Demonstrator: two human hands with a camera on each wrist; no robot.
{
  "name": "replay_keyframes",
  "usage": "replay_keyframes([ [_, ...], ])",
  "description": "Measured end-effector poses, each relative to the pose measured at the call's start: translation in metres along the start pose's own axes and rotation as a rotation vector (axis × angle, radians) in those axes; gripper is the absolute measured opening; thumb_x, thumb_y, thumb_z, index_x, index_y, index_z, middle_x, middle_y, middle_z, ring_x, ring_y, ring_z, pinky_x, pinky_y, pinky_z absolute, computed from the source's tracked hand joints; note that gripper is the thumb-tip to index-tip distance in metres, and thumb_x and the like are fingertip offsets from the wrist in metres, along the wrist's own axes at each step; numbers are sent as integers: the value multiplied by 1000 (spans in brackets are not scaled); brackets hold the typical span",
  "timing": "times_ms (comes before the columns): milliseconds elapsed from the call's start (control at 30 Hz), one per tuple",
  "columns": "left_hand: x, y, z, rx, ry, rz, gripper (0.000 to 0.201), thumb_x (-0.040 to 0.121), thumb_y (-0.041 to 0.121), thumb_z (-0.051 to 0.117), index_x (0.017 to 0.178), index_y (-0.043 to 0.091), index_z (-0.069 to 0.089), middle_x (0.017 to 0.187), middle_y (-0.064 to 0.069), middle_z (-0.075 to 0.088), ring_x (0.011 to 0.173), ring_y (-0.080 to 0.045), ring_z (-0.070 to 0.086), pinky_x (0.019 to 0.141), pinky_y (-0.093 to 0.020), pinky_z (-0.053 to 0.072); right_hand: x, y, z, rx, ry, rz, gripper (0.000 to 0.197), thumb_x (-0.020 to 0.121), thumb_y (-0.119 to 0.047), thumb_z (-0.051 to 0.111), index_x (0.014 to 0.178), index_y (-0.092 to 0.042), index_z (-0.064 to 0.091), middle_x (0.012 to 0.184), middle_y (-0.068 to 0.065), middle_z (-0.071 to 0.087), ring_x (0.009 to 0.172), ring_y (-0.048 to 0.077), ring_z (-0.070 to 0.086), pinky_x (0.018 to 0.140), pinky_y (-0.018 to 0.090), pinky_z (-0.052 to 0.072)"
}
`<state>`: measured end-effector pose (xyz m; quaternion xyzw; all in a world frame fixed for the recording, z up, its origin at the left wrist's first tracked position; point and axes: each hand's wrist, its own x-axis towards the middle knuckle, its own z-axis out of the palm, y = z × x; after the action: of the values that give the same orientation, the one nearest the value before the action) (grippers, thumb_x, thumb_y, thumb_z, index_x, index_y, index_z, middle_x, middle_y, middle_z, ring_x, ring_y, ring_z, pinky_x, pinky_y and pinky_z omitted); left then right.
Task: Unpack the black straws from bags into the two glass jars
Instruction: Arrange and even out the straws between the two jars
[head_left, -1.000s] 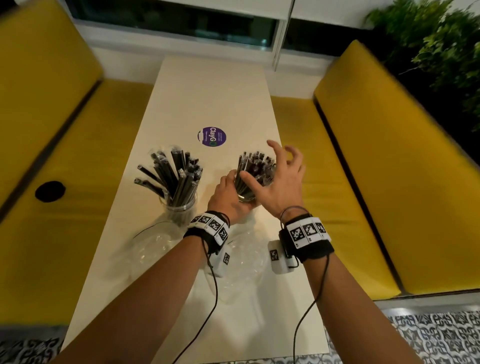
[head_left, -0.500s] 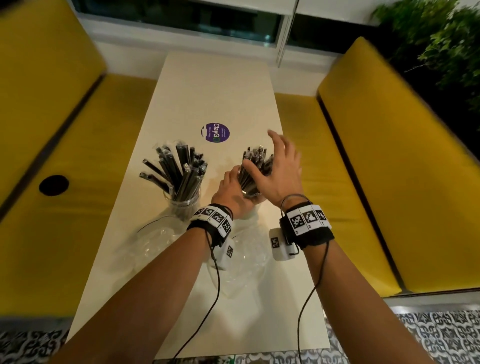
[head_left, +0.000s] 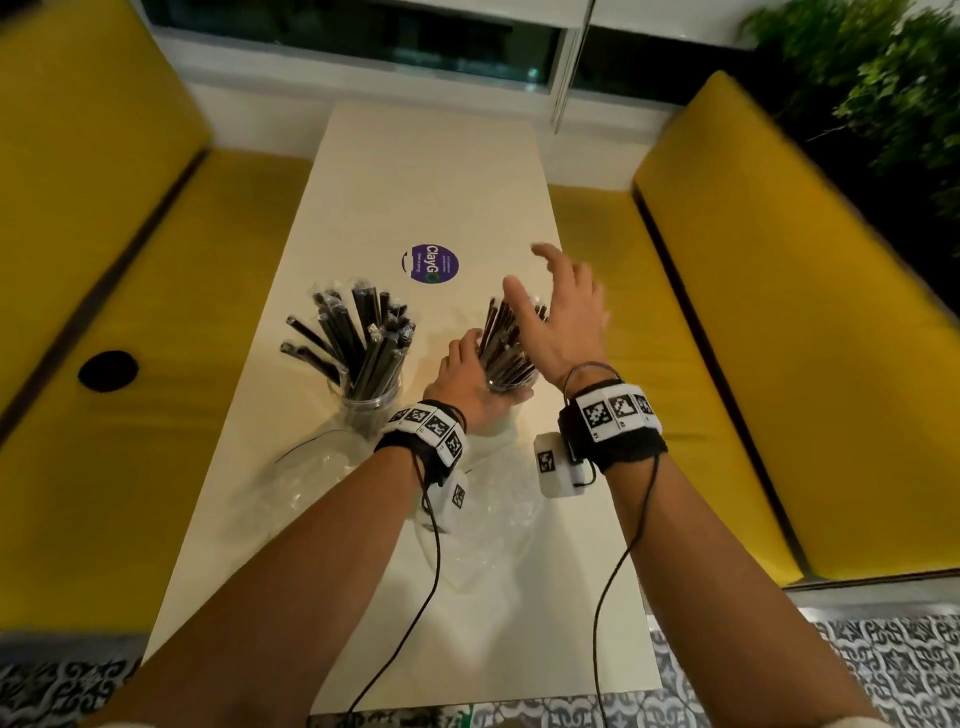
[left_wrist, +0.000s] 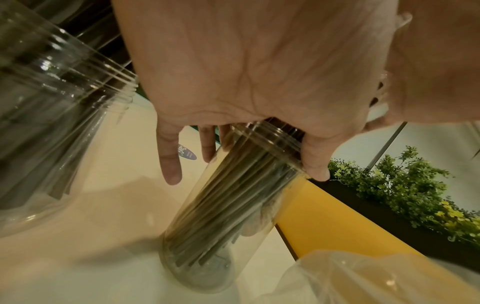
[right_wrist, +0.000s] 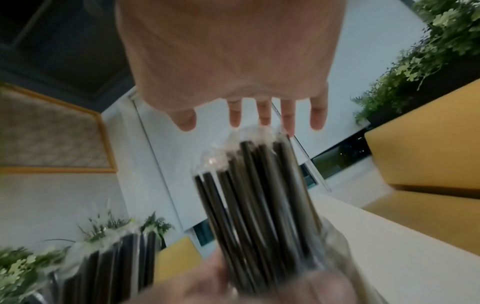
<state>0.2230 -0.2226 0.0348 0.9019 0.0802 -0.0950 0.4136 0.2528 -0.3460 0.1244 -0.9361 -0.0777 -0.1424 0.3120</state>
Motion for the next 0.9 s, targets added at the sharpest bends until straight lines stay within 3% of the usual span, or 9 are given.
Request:
replay_keyframes([
  [100,2,1,0,12,-32,-27,123,71,67,78,162,18,12,159,-7,27,149,-31,34,121,-55,36,16,-6,8,-92,-255,-102,54,91,-69,56,138,-41,54,141,6,52,129,29,52,102,44,46],
  [167,1,1,0,6,-28,-4,120,76,63,80,163,16,11,161,-9,25,149,-34,34,121,-54,36,23,-5,13,-116,-362,-160,27,96,-38,66,119,-23,71,123,8,59,113,30,61,90,29,50],
  [267,0,-1,-1,-22,-19,31,116,77,61,83,162,18,15,160,-9,28,148,-34,35,119,-54,37,25,0,7,28,-127,-118,15,99,-14,60,105,-12,73,108,5,65,95,19,61,79,12,42],
  [400,0,-4,1,-29,-9,31,118,73,64,84,160,22,18,160,-7,30,149,-31,36,120,-54,37,10,5,4,-111,-152,70,43,108,-38,30,120,-21,67,127,2,66,122,26,57,107,50,39],
  [500,1,-4,0,-34,-24,19,117,74,64,83,161,22,17,162,-6,27,150,-31,34,120,-55,36,1,6,-5,73,-70,127,54,104,-57,26,140,-29,56,145,-1,58,135,24,49,114,53,34],
  [600,1,-4,0,0,-29,22,118,76,60,80,162,18,12,162,-9,25,150,-32,34,120,-55,37,-14,6,2,34,-106,56,71,90,-74,48,149,-35,41,151,3,47,134,26,47,107,50,44],
  [667,0,-2,0,8,-24,28,112,80,49,81,163,18,12,162,-10,26,150,-33,35,119,-55,39,-23,8,13,20,-210,13,76,89,-53,68,153,-28,37,151,8,43,131,30,47,107,48,47],
  [767,0,-1,-1,-18,-18,30,108,79,42,84,161,23,16,161,-7,29,148,-31,37,117,-55,40,-23,15,15,173,-112,7,74,87,-11,69,153,-16,38,150,10,43,133,29,47,114,48,45],
  [900,0,-6,1,-8,-8,47,105,81,36,81,161,20,15,158,-8,30,148,-32,37,116,-54,42,-26,14,13,-38,-232,78,103,80,-41,78,163,-22,19,164,8,29,143,36,34,115,55,38],
])
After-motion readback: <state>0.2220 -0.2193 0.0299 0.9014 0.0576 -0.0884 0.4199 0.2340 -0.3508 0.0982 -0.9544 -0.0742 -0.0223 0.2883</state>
